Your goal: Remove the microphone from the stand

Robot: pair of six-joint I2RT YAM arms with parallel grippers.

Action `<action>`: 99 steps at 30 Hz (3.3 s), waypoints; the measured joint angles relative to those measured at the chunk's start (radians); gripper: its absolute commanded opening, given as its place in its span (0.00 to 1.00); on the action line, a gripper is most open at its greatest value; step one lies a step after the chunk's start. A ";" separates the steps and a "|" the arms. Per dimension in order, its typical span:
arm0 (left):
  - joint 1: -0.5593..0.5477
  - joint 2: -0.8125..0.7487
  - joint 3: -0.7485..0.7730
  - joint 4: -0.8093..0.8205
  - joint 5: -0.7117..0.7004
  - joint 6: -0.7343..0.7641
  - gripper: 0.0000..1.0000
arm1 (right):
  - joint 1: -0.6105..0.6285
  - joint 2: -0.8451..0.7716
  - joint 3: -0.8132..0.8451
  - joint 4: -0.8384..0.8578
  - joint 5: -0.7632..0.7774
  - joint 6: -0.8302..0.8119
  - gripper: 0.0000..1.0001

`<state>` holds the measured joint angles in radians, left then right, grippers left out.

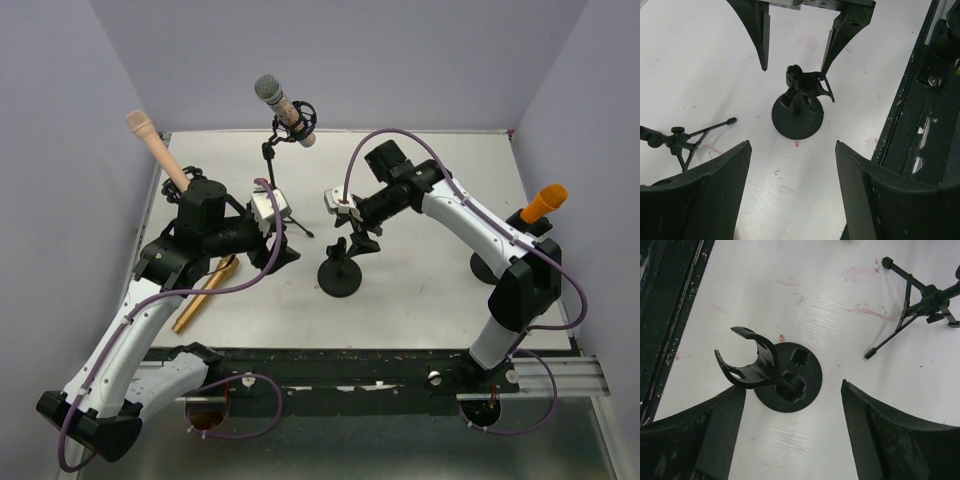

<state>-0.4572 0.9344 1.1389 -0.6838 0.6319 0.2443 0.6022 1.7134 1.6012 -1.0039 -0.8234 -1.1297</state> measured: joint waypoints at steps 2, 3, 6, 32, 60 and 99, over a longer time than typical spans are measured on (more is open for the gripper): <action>0.000 0.006 0.000 -0.003 0.000 0.006 0.76 | 0.000 0.000 0.000 -0.003 0.002 -0.009 0.73; 0.000 0.009 0.000 -0.004 -0.001 0.008 0.76 | 0.000 0.000 0.000 -0.006 0.002 -0.015 0.71; 0.000 0.021 0.000 -0.006 -0.001 0.014 0.76 | 0.000 0.000 0.000 -0.011 0.002 -0.027 0.64; 0.040 0.012 -0.020 0.039 -0.006 -0.005 0.75 | 0.013 0.016 -0.071 0.212 0.014 0.232 0.01; 0.102 -0.038 -0.087 0.070 -0.007 -0.055 0.77 | -0.308 0.132 -0.020 0.672 0.435 0.717 0.02; 0.179 0.274 0.228 0.257 -0.370 -0.045 0.85 | -0.335 -0.232 0.071 0.451 0.137 0.797 1.00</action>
<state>-0.2779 1.2087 1.3666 -0.4271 0.2619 0.1997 0.2672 1.4818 1.6722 -0.5529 -0.6861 -0.3325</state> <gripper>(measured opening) 0.840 0.997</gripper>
